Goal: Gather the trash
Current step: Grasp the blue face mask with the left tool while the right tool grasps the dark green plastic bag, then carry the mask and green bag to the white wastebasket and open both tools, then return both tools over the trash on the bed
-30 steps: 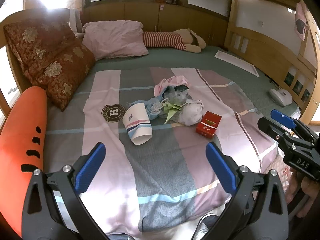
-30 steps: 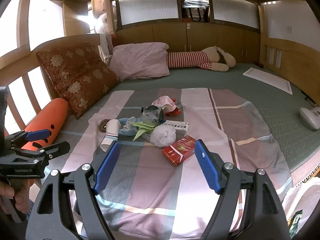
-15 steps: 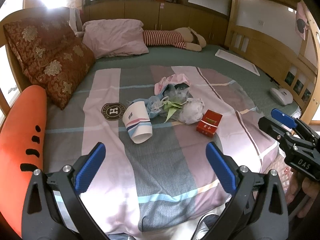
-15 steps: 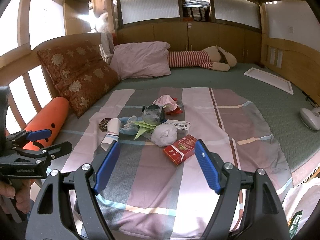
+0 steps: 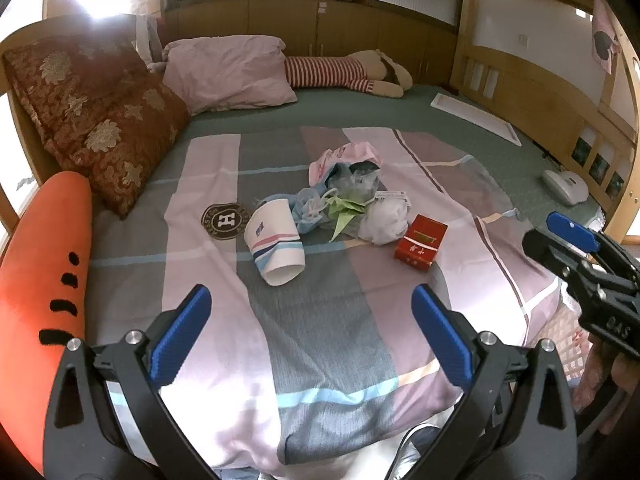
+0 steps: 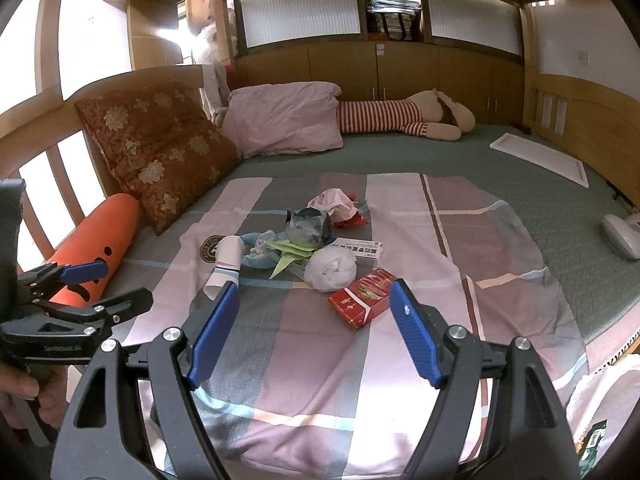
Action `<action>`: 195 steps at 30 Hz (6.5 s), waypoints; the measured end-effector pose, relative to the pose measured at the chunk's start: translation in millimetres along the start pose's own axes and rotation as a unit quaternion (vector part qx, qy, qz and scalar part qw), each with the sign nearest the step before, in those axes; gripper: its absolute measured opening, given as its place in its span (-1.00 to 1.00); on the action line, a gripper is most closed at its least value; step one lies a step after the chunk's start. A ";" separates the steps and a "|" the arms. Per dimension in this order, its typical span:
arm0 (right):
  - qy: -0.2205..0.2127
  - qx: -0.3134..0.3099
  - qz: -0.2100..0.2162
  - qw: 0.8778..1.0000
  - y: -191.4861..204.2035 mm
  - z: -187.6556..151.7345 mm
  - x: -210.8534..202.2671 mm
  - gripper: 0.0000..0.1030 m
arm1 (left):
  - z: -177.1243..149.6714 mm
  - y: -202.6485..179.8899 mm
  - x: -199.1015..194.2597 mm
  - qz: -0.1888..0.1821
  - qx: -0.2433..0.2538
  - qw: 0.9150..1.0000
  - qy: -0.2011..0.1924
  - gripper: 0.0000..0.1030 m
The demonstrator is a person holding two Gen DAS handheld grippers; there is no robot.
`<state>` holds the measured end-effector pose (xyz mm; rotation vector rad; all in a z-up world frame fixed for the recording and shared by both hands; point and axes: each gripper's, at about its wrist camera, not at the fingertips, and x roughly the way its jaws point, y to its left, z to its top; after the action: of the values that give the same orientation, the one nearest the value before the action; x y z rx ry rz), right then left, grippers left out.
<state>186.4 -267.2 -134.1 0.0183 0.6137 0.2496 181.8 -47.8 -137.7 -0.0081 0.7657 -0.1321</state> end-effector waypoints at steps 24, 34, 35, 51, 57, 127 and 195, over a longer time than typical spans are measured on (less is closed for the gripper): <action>0.041 -0.013 0.014 0.999 0.1 24.4 39.7 0.47 | 69.6 8.8 209.5 -0.018 0.042 0.990 0.131 -0.86; 0.132 0.030 0.035 0.990 -1.9 64.4 207.7 0.47 | 97.1 51.7 9.8 -0.079 -0.061 0.993 -0.064 -0.86; 0.143 0.034 0.035 0.989 0.6 64.5 226.8 0.47 | 89.1 51.8 -5.1 -0.071 -0.063 0.992 -0.079 -0.86; 0.013 -0.001 0.069 0.998 6.8 68.3 49.1 -0.08 | 38.5 44.1 -20.2 -0.063 -0.070 0.993 -0.074 -0.86; -0.004 0.029 0.040 0.999 -12.2 28.8 4.8 -0.08 | 27.4 21.8 -16.9 -0.066 -0.038 0.995 -0.062 -0.86; -0.022 0.172 -0.168 0.970 -208.1 -116.3 -164.1 0.12 | -1.1 -105.4 16.4 -0.163 0.129 0.978 0.008 -0.86; -0.017 -0.011 -0.021 1.000 36.1 17.0 -6.5 0.74 | -19.5 5.3 18.7 0.052 -0.034 0.997 -0.046 0.91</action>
<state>182.8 -232.7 -113.2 -0.0105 0.5774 0.2152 182.2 -44.1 -164.9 -0.0394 0.6779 -0.0061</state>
